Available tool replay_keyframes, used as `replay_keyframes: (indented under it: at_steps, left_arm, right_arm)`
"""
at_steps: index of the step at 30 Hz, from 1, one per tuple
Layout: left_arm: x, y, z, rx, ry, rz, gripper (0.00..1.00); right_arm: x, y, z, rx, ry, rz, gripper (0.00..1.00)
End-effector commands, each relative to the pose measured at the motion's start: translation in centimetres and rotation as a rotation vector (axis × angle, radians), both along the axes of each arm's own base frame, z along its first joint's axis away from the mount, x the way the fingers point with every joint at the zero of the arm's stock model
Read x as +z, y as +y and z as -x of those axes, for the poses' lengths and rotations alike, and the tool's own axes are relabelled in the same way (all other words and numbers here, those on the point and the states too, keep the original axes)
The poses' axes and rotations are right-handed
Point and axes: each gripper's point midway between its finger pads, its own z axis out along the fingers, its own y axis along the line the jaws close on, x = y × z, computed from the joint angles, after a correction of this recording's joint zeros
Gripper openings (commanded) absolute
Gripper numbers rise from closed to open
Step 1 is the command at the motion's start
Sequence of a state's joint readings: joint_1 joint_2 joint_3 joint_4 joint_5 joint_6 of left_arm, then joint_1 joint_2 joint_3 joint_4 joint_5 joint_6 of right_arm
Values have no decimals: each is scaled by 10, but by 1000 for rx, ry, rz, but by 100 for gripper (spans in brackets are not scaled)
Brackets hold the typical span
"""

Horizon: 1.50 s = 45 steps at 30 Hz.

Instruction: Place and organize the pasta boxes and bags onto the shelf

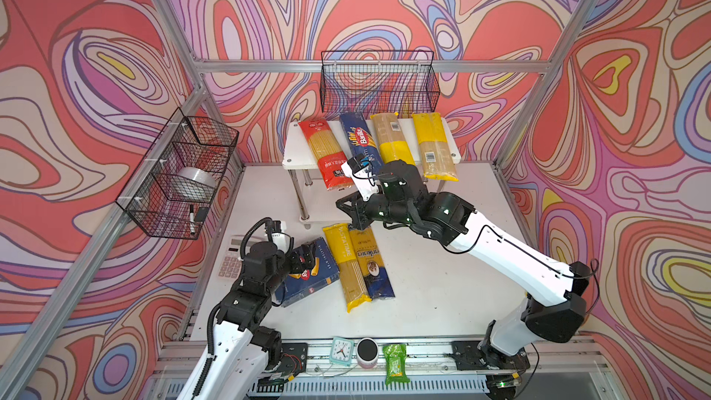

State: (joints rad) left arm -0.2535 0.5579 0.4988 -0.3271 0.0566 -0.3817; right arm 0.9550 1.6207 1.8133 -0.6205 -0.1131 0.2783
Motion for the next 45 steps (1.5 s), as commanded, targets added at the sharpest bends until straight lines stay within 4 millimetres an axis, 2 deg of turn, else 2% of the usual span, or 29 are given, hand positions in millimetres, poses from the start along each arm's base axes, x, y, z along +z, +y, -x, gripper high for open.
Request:
replay_keyframes:
  at_steps: [1, 3, 4, 9, 10, 12, 20, 27, 31, 37, 42, 45]
  left_arm:
    - [-2, 11, -4, 40, -42, -51, 100]
    - [-10, 8, -4, 17, -32, -68, 100]
    - [-6, 6, -7, 5, -58, -63, 100]
    - [-15, 0, -10, -31, -65, -79, 100]
    - [-17, 0, -10, -35, -64, -84, 100]
    - [-22, 2, -9, -34, -57, -105, 100]
    - [-39, 5, -5, -33, -51, -126, 100]
    - [-38, 6, -5, -32, -66, -134, 100]
    - [-38, 5, -5, -37, -64, -134, 100]
    - [-39, 3, -6, -49, -59, -133, 100]
    - [-39, 0, -6, -63, -62, -133, 100]
    - [-39, -2, -6, -78, -60, -130, 100]
  right_arm:
    - [-2, 10, -9, 1, -29, 16, 3]
    - [0, 14, -14, -11, -47, 20, 3]
    - [1, 15, -16, -10, -55, 20, 3]
    - [4, 26, -26, -7, -80, 32, 3]
    - [-5, 32, -31, -5, -72, 51, 3]
    - [-11, 38, -38, -2, -67, 62, 3]
    - [-21, 61, -55, 31, -48, 79, 3]
    - [-23, 70, -70, 34, -68, 79, 3]
    - [-25, 83, -73, 63, -77, 68, 3]
    - [-19, 96, -77, 88, -99, 30, 3]
    - [-13, 99, -82, 82, -122, 10, 5]
    - [-1, 98, -77, 98, -139, -14, 7]
